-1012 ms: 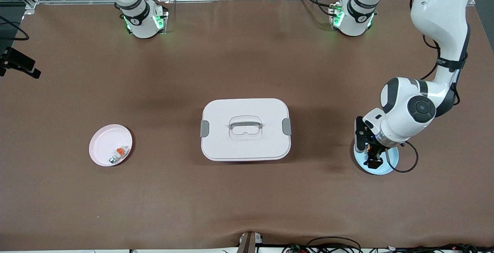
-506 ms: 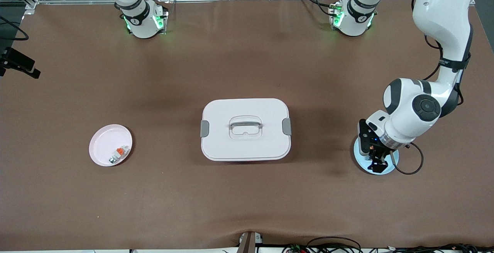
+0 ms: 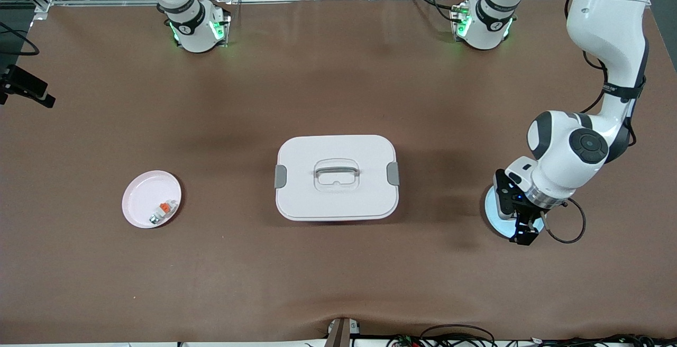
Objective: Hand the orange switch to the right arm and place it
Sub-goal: 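Align the open left gripper around the orange switch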
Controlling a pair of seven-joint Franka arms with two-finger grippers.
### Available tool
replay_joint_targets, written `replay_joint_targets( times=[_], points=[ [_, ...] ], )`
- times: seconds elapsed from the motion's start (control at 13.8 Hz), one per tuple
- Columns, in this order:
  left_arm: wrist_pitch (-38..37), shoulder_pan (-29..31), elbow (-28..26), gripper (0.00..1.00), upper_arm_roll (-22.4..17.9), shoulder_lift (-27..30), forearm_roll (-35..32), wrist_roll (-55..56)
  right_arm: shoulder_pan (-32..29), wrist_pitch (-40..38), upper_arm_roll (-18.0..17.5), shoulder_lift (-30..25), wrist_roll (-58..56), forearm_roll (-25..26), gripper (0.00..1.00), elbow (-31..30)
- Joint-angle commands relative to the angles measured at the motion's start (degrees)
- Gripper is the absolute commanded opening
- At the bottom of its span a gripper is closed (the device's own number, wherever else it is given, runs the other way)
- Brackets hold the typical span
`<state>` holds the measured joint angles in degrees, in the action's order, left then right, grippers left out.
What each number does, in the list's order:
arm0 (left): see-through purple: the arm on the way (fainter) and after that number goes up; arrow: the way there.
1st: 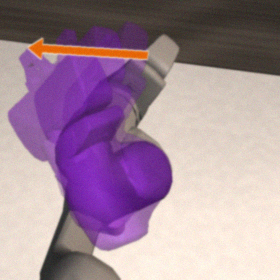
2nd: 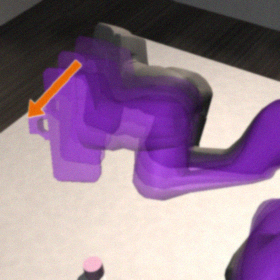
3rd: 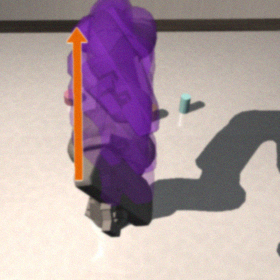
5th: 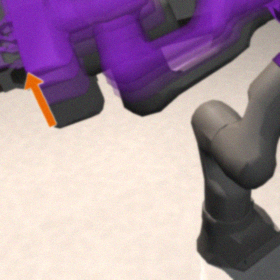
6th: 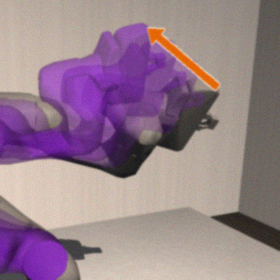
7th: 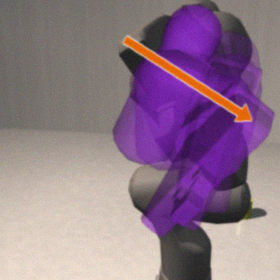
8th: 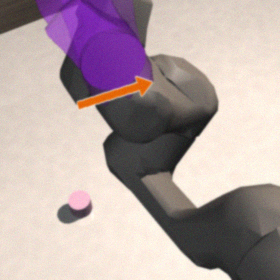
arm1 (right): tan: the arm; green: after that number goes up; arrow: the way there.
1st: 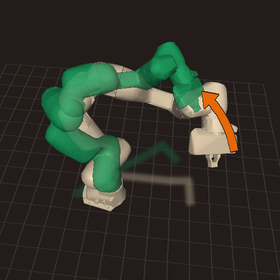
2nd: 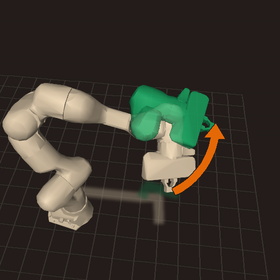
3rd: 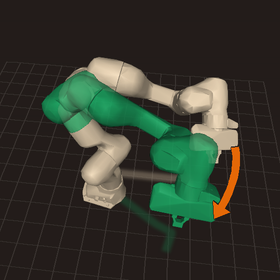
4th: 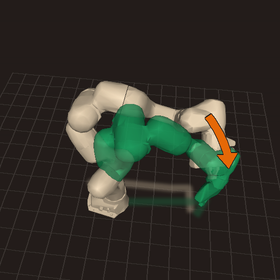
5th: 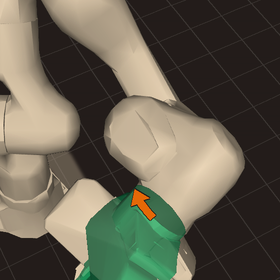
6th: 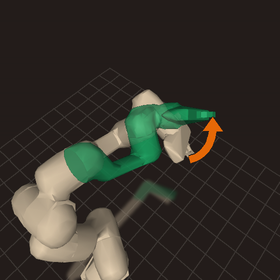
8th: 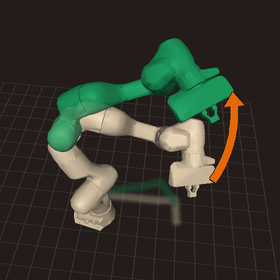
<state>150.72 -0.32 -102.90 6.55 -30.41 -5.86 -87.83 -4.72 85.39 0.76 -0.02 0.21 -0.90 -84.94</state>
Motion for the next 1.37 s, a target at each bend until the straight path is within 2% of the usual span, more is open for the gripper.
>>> replay_joint_targets(
  times=[0.0,1.3],
  points=[
    [1.4,0.0,1.1,1.0,-0.1,-1.1,-1.0,0.2,-0.6,0.1,-0.1,-0.5,0.3,-0.6,1.0,-0.1],
    [1.4,1.6,1.3,1.0,-0.1,-1.1,-1.1,-0.1,-0.8,0.1,-0.1,-0.5,0.1,-0.6,1.0,-0.1]
  ],
)
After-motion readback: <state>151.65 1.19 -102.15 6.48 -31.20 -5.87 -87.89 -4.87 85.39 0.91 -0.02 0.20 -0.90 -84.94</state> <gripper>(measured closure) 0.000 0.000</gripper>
